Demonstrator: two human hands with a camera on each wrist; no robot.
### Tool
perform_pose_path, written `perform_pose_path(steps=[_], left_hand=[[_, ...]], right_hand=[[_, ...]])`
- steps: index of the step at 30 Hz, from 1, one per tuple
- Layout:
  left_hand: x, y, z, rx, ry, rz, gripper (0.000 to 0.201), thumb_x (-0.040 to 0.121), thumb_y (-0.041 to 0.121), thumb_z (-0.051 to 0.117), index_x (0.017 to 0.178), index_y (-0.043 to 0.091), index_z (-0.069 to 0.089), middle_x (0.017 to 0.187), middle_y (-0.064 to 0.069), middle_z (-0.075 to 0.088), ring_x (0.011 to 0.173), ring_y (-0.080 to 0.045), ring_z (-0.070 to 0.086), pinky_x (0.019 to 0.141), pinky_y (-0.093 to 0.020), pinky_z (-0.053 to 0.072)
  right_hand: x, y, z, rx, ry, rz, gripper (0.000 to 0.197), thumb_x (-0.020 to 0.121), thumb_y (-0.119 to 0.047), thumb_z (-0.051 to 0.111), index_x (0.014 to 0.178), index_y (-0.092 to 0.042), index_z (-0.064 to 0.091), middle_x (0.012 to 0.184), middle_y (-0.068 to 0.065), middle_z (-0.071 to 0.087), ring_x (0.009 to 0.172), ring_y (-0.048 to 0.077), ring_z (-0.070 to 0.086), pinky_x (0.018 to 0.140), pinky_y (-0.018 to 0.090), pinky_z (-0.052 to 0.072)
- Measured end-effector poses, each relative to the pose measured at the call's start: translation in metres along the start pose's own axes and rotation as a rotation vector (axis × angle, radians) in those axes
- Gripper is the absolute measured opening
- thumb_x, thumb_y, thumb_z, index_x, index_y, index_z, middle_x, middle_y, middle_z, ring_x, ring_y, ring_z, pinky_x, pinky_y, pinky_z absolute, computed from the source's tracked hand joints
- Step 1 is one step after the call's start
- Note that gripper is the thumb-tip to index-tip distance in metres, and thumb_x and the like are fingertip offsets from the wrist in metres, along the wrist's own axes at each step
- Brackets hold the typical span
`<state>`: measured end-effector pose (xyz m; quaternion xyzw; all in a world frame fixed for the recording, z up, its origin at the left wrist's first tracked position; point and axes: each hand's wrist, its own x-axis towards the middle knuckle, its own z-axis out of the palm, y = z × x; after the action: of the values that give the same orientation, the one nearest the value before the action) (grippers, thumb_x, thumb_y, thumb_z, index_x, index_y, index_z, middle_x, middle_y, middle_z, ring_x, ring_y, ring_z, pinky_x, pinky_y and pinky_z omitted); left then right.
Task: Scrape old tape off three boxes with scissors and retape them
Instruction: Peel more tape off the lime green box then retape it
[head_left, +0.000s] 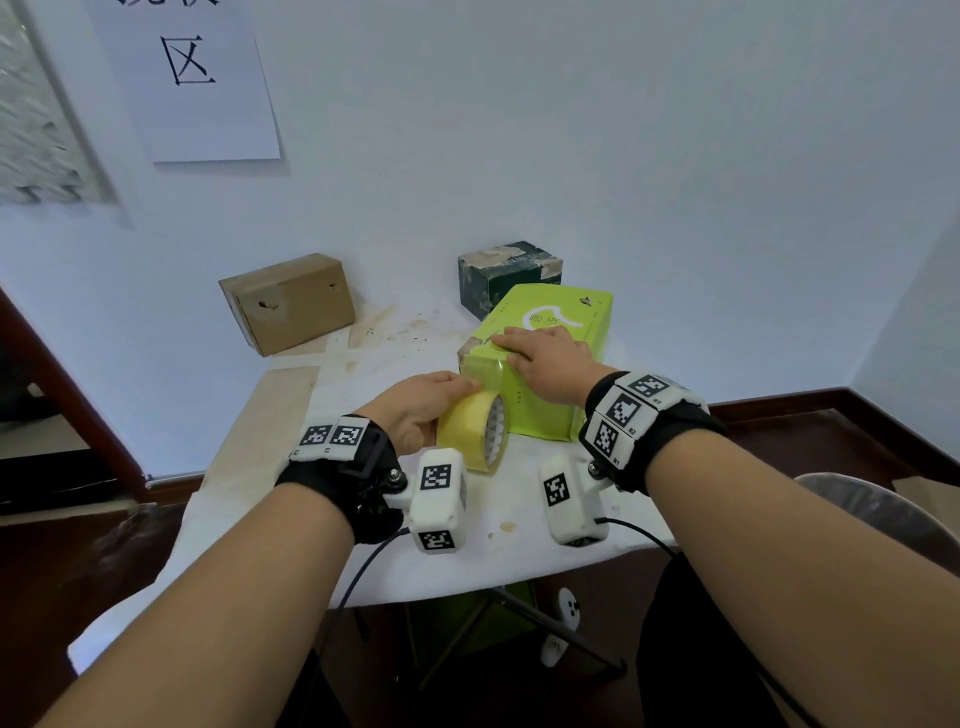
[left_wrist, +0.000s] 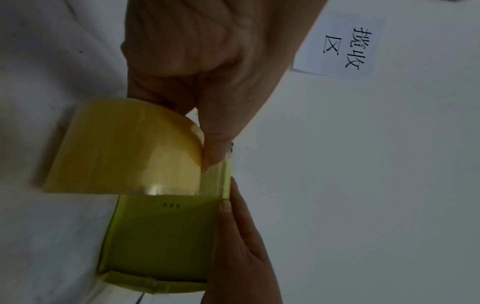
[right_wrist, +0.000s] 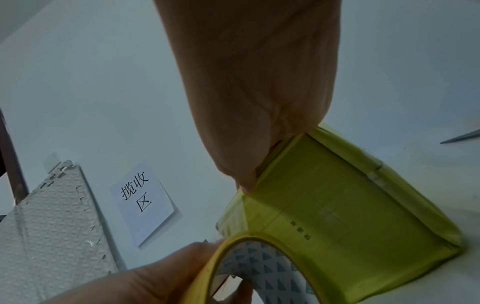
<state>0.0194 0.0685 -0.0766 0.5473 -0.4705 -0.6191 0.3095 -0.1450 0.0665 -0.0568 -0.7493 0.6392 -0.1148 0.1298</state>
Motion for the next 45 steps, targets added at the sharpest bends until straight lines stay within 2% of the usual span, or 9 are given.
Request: perform_pose_path(steps=[6, 10, 14, 19, 27, 31, 37, 41, 45], left_hand=[[-0.001, 0.001, 0.0, -0.083, -0.008, -0.025, 0.007, 0.095, 0.017, 0.059, 0.098, 0.011, 0.056, 0.082, -0.008, 0.064, 0.047, -0.014, 0.066, 0.039, -0.025, 0.05], [0.003, 0.001, -0.003, -0.096, -0.02, -0.042, 0.006, 0.094, 0.016, 0.06, 0.095, 0.01, 0.058, 0.074, -0.008, 0.069, 0.05, -0.016, 0.067, 0.041, -0.026, 0.052], [0.008, 0.0, -0.003, -0.108, -0.022, -0.048, 0.01, 0.093, 0.015, 0.061, 0.1, 0.008, 0.061, 0.079, -0.01, 0.071, 0.058, -0.019, 0.069, 0.048, -0.031, 0.057], [0.012, -0.002, -0.004, -0.098, -0.034, -0.054, 0.006, 0.093, 0.016, 0.061, 0.095, 0.01, 0.061, 0.088, -0.011, 0.069, 0.071, -0.022, 0.066, 0.059, -0.034, 0.058], [0.016, -0.002, -0.003, -0.131, -0.042, -0.045, 0.007, 0.093, 0.015, 0.061, 0.09, 0.008, 0.061, 0.075, -0.009, 0.071, 0.058, -0.018, 0.069, 0.054, -0.031, 0.059], [0.016, -0.001, -0.002, -0.112, -0.033, -0.034, 0.009, 0.093, 0.016, 0.061, 0.095, 0.008, 0.062, 0.084, -0.011, 0.07, 0.059, -0.017, 0.069, 0.055, -0.031, 0.059], [0.014, 0.0, 0.0, -0.109, -0.015, -0.023, 0.009, 0.094, 0.016, 0.06, 0.092, 0.007, 0.062, 0.065, -0.005, 0.071, 0.053, -0.014, 0.068, 0.051, -0.025, 0.058], [0.018, 0.0, -0.002, -0.099, -0.001, -0.029, 0.009, 0.092, 0.016, 0.063, 0.092, 0.008, 0.063, 0.071, -0.006, 0.071, 0.056, -0.013, 0.068, 0.052, -0.024, 0.057], [0.022, 0.0, 0.001, -0.096, 0.0, -0.033, 0.009, 0.093, 0.018, 0.062, 0.095, 0.009, 0.062, 0.087, -0.008, 0.069, 0.072, -0.015, 0.066, 0.061, -0.024, 0.057]], right_hand=[[0.011, 0.0, -0.005, 0.065, -0.016, 0.055, 0.043, 0.098, -0.026, 0.04, 0.139, -0.039, 0.043, 0.152, -0.011, 0.033, 0.141, 0.023, 0.021, 0.116, 0.044, 0.018], [0.017, -0.008, -0.013, 0.07, 0.004, 0.08, 0.039, 0.092, -0.05, 0.049, 0.125, -0.032, 0.059, 0.139, -0.003, 0.049, 0.133, 0.027, 0.037, 0.11, 0.04, 0.03], [0.023, -0.02, -0.012, -0.024, 0.031, 0.127, 0.047, 0.084, -0.066, 0.05, 0.11, -0.028, 0.057, 0.13, 0.002, 0.044, 0.128, 0.035, 0.034, 0.102, 0.054, 0.034], [0.026, -0.021, -0.005, -0.031, 0.128, 0.137, 0.042, 0.08, -0.061, 0.061, 0.106, -0.028, 0.054, 0.128, -0.001, 0.043, 0.128, 0.032, 0.033, 0.095, 0.052, 0.034], [0.025, -0.017, 0.004, -0.114, 0.175, 0.098, 0.05, 0.077, -0.061, 0.064, 0.112, -0.028, 0.047, 0.126, -0.001, 0.04, 0.124, 0.027, 0.034, 0.085, 0.045, 0.031], [0.024, -0.016, 0.008, -0.121, 0.204, 0.094, 0.051, 0.077, -0.061, 0.063, 0.112, -0.029, 0.047, 0.125, -0.001, 0.041, 0.123, 0.027, 0.034, 0.087, 0.047, 0.032], [0.023, -0.015, 0.006, -0.102, 0.176, 0.085, 0.05, 0.078, -0.06, 0.063, 0.114, -0.029, 0.047, 0.127, -0.002, 0.04, 0.125, 0.026, 0.033, 0.089, 0.046, 0.031], [0.022, -0.009, 0.001, -0.071, 0.135, 0.058, 0.047, 0.081, -0.054, 0.064, 0.118, -0.029, 0.047, 0.129, -0.002, 0.039, 0.127, 0.026, 0.031, 0.093, 0.046, 0.03], [0.02, -0.013, 0.007, -0.139, 0.193, 0.04, 0.045, 0.084, -0.049, 0.063, 0.119, -0.027, 0.046, 0.128, 0.0, 0.04, 0.123, 0.027, 0.033, 0.086, 0.043, 0.031]])
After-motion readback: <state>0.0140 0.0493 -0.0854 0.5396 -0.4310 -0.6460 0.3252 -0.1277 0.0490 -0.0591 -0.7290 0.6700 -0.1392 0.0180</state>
